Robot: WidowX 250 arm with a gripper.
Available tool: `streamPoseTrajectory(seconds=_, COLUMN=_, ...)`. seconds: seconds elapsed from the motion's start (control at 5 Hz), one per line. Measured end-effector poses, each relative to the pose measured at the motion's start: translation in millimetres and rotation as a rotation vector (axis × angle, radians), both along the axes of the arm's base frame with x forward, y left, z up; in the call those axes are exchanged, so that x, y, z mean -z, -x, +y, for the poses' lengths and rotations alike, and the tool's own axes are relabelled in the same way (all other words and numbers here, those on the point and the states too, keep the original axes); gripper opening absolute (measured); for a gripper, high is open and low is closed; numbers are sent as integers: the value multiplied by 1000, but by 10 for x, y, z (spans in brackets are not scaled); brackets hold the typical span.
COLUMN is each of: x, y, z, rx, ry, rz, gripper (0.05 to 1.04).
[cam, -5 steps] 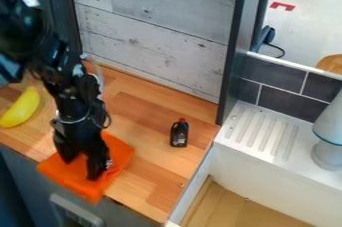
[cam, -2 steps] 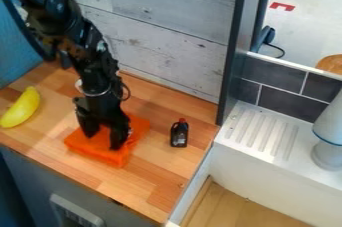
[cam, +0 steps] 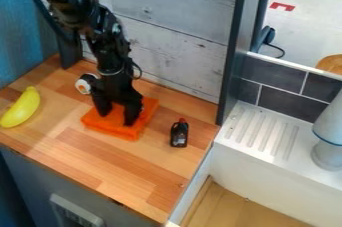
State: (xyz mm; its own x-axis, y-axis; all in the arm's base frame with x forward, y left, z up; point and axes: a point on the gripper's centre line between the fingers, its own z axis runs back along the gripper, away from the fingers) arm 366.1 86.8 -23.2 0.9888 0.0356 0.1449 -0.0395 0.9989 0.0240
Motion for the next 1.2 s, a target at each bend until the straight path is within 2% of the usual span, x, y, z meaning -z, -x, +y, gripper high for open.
streamPoseTrajectory(seconds=0.4, x=-25, y=-419, z=-14, rx=14, ry=-5, rz=-21, gripper=1001)
streamPoseTrajectory(seconds=0.6, x=-23, y=-482, z=-5, rx=6, ry=-6, rz=-27, gripper=1001)
streamPoseTrajectory(seconds=0.8, x=-30, y=-441, z=-14, rx=-2, ry=-8, rz=-41, gripper=1001)
streamPoseTrajectory(seconds=1.0, x=-71, y=-200, z=-97, rx=4, ry=20, rz=-39, gripper=1001)
streamPoseTrajectory(seconds=1.2, x=-487, y=-120, z=-141, rx=41, ry=80, rz=-159, gripper=1001)
